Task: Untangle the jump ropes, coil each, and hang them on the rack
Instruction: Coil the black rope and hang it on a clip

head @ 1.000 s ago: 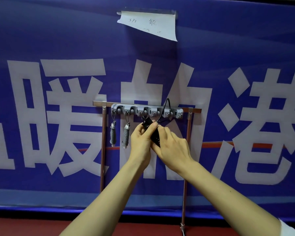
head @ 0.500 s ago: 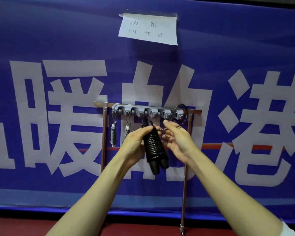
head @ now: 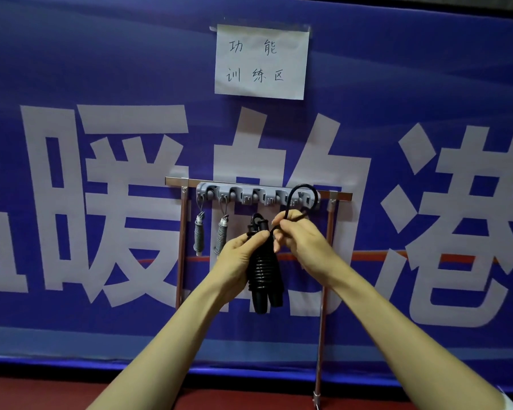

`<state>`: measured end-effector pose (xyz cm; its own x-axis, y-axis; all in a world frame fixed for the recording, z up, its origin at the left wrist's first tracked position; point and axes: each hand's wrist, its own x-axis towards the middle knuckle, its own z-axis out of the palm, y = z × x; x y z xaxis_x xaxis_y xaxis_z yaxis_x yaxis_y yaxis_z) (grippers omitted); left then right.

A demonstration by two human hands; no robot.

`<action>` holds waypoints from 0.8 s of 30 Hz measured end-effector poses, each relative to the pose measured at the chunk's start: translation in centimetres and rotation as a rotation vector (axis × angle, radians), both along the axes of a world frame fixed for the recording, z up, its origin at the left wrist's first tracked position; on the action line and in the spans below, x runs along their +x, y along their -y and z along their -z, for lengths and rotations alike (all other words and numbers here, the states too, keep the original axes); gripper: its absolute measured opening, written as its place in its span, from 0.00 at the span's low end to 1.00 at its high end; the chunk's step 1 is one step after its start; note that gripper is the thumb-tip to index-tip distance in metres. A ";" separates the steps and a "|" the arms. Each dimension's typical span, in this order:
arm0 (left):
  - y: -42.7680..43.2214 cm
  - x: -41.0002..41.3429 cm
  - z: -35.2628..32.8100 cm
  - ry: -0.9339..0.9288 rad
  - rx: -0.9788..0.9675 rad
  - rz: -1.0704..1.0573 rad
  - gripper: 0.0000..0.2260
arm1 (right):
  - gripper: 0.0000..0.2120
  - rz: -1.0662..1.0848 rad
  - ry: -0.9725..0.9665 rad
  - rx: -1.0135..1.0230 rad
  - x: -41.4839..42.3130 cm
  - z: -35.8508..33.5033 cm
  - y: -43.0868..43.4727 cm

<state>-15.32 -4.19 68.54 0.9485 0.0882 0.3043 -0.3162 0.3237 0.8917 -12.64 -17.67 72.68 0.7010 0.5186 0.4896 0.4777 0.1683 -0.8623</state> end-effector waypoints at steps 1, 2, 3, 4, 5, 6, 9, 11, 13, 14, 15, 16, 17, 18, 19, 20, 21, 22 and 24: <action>0.0 -0.1 0.0 0.001 0.015 0.018 0.08 | 0.09 -0.004 0.018 0.004 -0.1 0.0 0.0; 0.1 -0.3 0.1 0.010 0.031 0.034 0.09 | 0.10 -0.012 0.033 0.012 -0.2 -0.2 0.0; 0.1 -0.3 0.1 0.024 0.039 0.038 0.09 | 0.10 -0.024 0.040 0.018 -0.2 -0.3 0.0; 0.2 -0.3 0.2 0.038 0.033 0.024 0.09 | 0.11 -0.034 0.042 0.012 -0.2 -0.4 0.1; 0.3 -0.3 0.2 0.053 0.018 0.004 0.08 | 0.10 -0.040 0.043 -0.006 -0.1 -0.5 0.2; 0.4 -0.2 0.2 0.065 0.006 -0.013 0.08 | 0.10 -0.042 0.049 -0.028 -0.1 -0.6 0.3; 0.5 -0.1 0.2 0.065 0.067 -0.060 0.12 | 0.09 0.030 0.179 -0.074 0.2 -1.0 0.7; 0.2 0.0 0.2 0.055 0.186 -0.108 0.13 | 0.09 0.119 0.294 -0.116 0.6 -1.0 1.1; 0.0 0.0 0.2 0.041 0.235 -0.122 0.13 | 0.09 0.174 0.356 -0.159 1.0 -1.0 1.4; 0.0 0.1 0.2 0.039 0.260 -0.128 0.12 | 0.08 0.185 0.382 -0.174 1.0 -0.9 1.5; 0.0 0.2 0.1 0.043 0.307 -0.143 0.11 | 0.06 0.191 0.422 -0.192 1.0 -1.0 1.6; 0.0 0.3 0.1 0.054 0.385 -0.167 0.09 | 0.06 0.196 0.473 -0.223 1.0 -1.1 1.6; 0.1 0.3 0.1 0.065 0.475 -0.187 0.07 | 0.06 0.198 0.519 -0.270 1.1 -1.2 1.5; 0.2 0.3 0.1 0.072 0.564 -0.202 0.06 | 0.06 0.203 0.555 -0.328 1.3 -1.4 1.5; 0.3 0.3 0.1 0.076 0.635 -0.212 0.06 | 0.06 0.213 0.582 -0.381 1.5 -1.6 1.5; 0.3 0.2 0.0 0.073 0.676 -0.212 0.07 | 0.06 0.223 0.601 -0.414 1.7 -1.8 1.5; 0.4 0.1 -0.1 0.066 0.688 -0.200 0.08 | 0.06 0.228 0.608 -0.425 2.0 -1.9 1.5; 0.4 0.0 -0.2 0.053 0.681 -0.178 0.10 | 0.05 0.219 0.595 -0.424 2.1 -2.1 1.5; 0.3 -0.1 -0.6 0.017 0.657 -0.125 0.13 | 0.06 0.148 0.507 -0.410 2.1 -2.4 1.8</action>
<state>-15.46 -4.51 69.10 0.9378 -0.0114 0.3469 -0.3316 -0.3249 0.8857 -10.59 -19.45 75.10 0.5145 0.6484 0.5612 0.8333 -0.2238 -0.5054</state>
